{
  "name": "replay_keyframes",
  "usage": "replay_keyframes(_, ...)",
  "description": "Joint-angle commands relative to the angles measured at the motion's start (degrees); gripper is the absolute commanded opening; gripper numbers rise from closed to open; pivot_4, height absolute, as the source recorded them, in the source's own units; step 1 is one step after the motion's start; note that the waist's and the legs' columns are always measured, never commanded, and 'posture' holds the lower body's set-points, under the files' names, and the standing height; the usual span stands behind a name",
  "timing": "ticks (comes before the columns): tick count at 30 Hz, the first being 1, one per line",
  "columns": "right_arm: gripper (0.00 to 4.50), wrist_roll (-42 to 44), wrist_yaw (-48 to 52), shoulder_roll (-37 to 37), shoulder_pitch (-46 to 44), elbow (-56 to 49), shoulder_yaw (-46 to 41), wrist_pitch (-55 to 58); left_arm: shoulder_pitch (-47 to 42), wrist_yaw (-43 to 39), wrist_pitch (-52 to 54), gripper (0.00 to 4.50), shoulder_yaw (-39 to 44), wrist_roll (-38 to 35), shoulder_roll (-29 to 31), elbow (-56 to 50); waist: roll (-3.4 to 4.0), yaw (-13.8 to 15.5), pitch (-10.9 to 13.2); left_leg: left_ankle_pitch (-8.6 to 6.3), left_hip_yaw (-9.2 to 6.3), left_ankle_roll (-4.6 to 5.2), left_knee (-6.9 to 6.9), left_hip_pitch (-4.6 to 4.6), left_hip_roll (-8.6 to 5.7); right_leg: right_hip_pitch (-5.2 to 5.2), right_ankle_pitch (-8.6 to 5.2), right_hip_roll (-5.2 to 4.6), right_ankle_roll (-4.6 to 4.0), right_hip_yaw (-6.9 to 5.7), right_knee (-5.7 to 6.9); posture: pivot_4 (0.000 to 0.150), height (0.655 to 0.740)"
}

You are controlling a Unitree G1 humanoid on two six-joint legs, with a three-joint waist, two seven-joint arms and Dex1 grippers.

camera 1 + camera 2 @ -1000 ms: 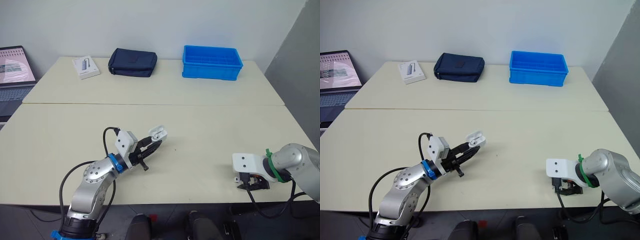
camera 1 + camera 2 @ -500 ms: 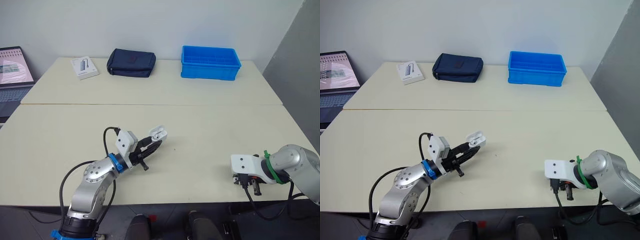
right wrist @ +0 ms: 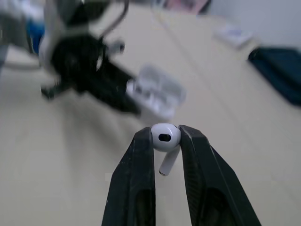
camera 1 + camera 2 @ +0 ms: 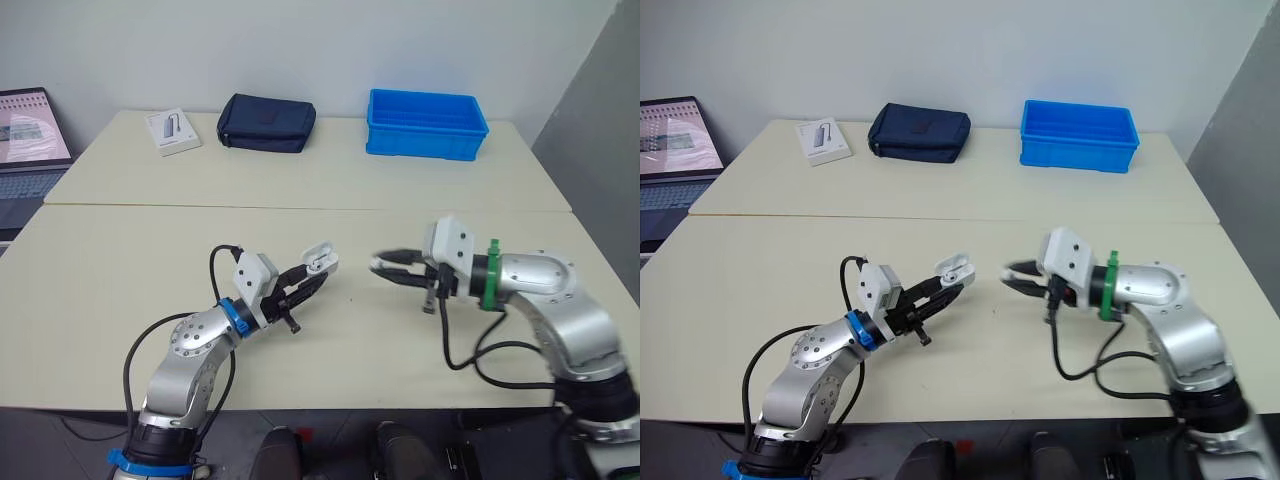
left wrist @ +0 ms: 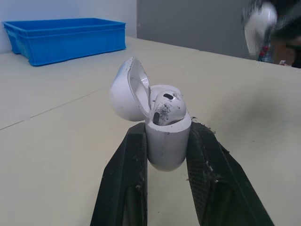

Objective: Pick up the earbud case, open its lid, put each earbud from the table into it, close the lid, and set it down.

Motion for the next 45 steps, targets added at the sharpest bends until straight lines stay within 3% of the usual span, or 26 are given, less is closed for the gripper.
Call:
replay_keyframes(1,0.41,0.8,-5.0,4.9,-0.8,0.6,0.0,-5.0,-1.4,-0.9,-1.4,0.76,0.3,-1.5,-0.2,-0.7,0.01,0.0,0.0,0.00,0.01,0.00,0.00,0.00,0.00,0.00,0.00,0.00,0.00,0.02,0.00,0.150,0.7400)
replay_keyframes(8,0.41,-3.7,-8.6,9.6,1.1,6.1,5.3,-14.5,-2.7,-2.7,-1.2,0.76,0.5,-2.3,0.4,-0.1,0.01,0.0,0.0,0.00,0.02,0.00,0.03,0.04,0.00,0.00,0.04,-0.01,0.04,0.02,0.09,0.150,0.7400)
replay_keyframes(21,0.41,-8.4,-10.4,11.0,1.1,17.0,7.9,-25.2,-3.8,-3.8,-1.5,0.76,0.8,-2.5,0.7,0.7,0.02,-0.1,0.0,0.01,0.04,0.00,0.03,0.05,0.01,-0.01,0.04,0.01,0.03,0.05,0.10,0.150,0.7400)
replay_keyframes(36,0.41,-10.6,-9.5,8.6,1.8,18.8,8.5,-25.9,-3.4,-3.3,-2.1,0.76,0.8,-2.4,0.1,0.5,0.02,-0.1,0.0,0.00,0.05,0.00,0.02,0.05,0.01,-0.01,0.04,0.01,0.03,0.06,0.10,0.150,0.7400)
replay_keyframes(45,3.51,-6.1,-8.6,6.6,2.6,11.5,5.9,-19.7,-3.2,-4.1,-2.8,0.76,0.5,-2.0,0.5,1.2,0.02,0.0,0.0,0.00,0.04,0.00,0.02,0.05,0.02,-0.01,0.03,0.01,0.03,0.06,0.10,0.150,0.7400)
